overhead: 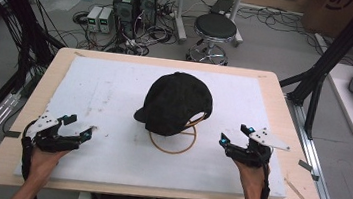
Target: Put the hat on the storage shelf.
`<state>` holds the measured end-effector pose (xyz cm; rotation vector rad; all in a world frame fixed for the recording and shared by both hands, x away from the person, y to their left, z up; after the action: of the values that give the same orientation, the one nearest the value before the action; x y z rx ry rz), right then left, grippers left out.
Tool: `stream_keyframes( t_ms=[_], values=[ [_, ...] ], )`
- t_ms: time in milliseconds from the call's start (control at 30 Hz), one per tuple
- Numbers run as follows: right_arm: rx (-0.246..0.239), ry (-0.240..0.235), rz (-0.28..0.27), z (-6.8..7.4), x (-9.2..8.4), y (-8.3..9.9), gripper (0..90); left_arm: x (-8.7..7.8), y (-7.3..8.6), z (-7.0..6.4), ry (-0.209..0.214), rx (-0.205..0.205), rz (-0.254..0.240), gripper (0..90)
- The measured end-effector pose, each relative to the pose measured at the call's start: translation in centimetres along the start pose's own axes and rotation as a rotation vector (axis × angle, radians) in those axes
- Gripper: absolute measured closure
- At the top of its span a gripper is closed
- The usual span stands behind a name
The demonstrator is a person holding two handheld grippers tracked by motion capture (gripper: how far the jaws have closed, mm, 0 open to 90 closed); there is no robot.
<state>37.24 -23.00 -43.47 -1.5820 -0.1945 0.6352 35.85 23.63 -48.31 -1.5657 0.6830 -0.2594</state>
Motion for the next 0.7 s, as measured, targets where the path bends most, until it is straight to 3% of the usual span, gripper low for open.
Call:
stream_keyframes(
  t_ms=[233, 700],
  values=[
    [-0.006, 0.027, 0.024, -1.0, 0.3, 1.7, 21.3, 0.0, 0.0, 0.0, 0.002, 0.002, 0.0, 15.3],
    [0.016, 0.016, 0.062, -1.0, 1.5, 4.5, 21.0, 0.0, 0.0, -0.1, 0.001, 0.005, -0.002, 15.3]
  ],
)
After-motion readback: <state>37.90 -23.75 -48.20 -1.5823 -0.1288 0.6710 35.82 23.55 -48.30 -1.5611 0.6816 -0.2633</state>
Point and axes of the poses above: each handheld gripper's, and its own axes: x roughly forward along the jaws, y roughly out of its underside, z roughly to its left, the point moved 10 cm from there along x, roughly forward along the jaws, and after that the axes turned 4 degrees about -z, right-handed, at the moved point
